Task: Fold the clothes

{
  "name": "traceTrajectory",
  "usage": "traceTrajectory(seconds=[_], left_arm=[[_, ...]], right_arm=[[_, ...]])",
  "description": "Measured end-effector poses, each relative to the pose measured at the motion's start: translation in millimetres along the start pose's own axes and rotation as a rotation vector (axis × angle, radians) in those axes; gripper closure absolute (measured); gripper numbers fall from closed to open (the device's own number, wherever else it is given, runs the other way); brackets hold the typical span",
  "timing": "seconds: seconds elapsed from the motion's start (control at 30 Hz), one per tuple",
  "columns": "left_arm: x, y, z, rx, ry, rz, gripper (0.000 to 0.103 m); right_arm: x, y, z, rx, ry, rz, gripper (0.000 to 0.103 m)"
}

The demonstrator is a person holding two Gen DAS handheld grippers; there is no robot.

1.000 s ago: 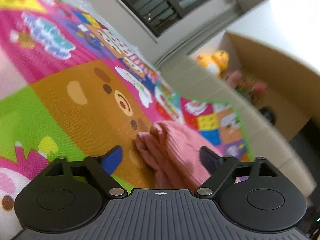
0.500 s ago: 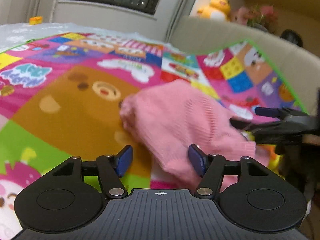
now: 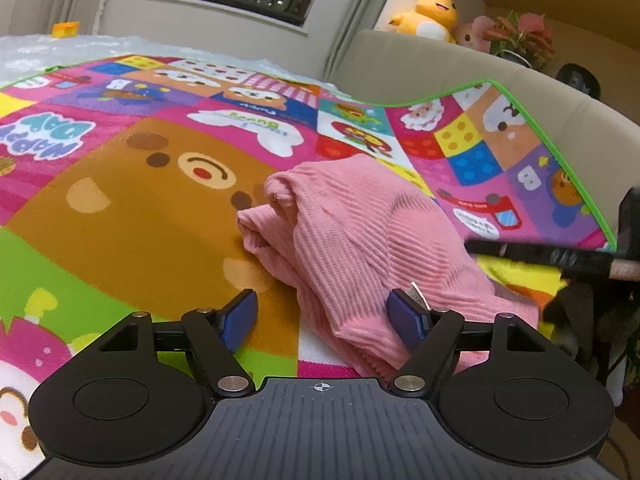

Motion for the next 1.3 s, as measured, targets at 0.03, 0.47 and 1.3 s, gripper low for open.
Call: traceTrajectory(seconds=[0.03,0.47,1.3], left_arm=[[0.2,0.1,-0.2,0.002,-0.002,-0.002,0.025],[-5.6,9.3,-24.5,0.153,-0.093,-0.132,0.019],[-39.6,30.9,-29.9,0.051,-0.073,-0.234,0.017]], right_arm=[[-6.7,5.8,-0.5,-0.005,-0.021,-0.008,0.000],[4.5,-6.8,44.2,0.133,0.077,0.055,0.000],[14.4,-20.6,5.8,0.022,-0.001,0.138,0.000]])
Point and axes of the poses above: each gripper's, at about its wrist camera, not at the fingertips, and z roughly the way its jaws point, y to its left, x to its underside, the point moved 1 cm from there along z, roughly the way its jaws point, and after that the axes turned 14 degrees about x, right-handed, at the moved point
